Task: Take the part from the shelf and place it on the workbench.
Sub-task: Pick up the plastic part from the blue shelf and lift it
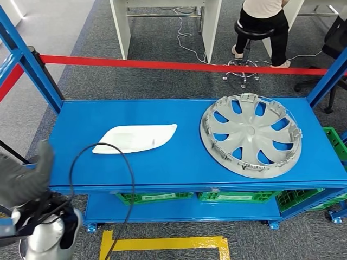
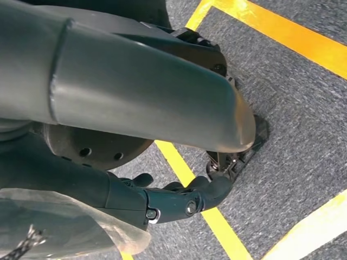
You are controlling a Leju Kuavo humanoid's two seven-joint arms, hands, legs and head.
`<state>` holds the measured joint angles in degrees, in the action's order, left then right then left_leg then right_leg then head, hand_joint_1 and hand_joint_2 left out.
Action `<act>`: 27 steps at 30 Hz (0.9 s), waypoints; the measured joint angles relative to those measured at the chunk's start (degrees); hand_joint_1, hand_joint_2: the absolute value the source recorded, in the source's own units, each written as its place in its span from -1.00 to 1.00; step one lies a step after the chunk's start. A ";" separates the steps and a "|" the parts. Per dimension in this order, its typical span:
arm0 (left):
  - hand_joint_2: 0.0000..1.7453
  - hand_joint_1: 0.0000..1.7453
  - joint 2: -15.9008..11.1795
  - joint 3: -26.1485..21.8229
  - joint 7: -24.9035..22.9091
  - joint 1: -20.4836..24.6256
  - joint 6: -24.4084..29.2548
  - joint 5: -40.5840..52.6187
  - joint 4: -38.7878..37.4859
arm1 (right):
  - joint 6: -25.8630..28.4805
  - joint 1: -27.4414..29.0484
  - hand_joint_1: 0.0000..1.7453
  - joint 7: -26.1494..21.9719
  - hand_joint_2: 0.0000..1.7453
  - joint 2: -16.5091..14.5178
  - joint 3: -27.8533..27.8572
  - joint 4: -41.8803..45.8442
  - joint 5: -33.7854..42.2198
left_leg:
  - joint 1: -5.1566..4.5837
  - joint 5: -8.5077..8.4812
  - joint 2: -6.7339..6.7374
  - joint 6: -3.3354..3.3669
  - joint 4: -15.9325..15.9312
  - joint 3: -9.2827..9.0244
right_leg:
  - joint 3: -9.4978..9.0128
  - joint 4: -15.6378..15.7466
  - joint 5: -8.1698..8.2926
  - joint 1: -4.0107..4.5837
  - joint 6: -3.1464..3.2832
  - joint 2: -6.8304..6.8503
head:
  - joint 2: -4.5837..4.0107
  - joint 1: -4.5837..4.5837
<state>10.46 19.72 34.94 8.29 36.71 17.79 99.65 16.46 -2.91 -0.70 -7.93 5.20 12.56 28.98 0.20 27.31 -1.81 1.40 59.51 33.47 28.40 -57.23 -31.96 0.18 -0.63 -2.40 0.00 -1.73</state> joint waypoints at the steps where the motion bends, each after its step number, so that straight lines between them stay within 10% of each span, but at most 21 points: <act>1: 1.00 -1.00 -0.30 1.30 -0.76 0.89 -0.55 0.73 -1.00 | -0.07 -0.02 -1.00 0.03 -1.00 0.00 -0.16 -0.05 -0.32 | 0.00 0.00 0.00 0.00 0.00 0.00 | 0.00 0.00 0.00 0.00 0.00 0.00 | 0.00 0.00; 25: 1.00 -1.00 -3.51 21.65 -19.49 20.19 -17.12 19.78 -28.52 | -1.89 -0.10 -1.00 3.38 -1.00 0.07 -4.13 -0.72 -7.16 | -0.01 -0.02 0.00 -0.01 0.02 0.01 | -0.61 -0.10 0.04 -0.01 -0.02 -0.01 | 0.00 0.01; 27: 0.00 -1.00 -3.49 22.09 -20.69 21.02 -17.14 21.99 -30.72 | -1.95 -0.09 -1.00 3.85 -1.00 0.07 -4.45 -0.75 -7.90 | -0.01 -0.02 0.00 -0.02 0.02 0.01 | -0.60 -0.12 0.04 -0.01 -0.02 -0.01 | 0.00 0.00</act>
<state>6.97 41.80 14.24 29.31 19.57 39.78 68.93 14.51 -3.00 3.14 -7.87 0.75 11.81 21.08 0.20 27.29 -1.81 1.38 59.53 33.47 27.80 -57.35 -31.92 0.18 -0.65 -2.41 0.00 -1.72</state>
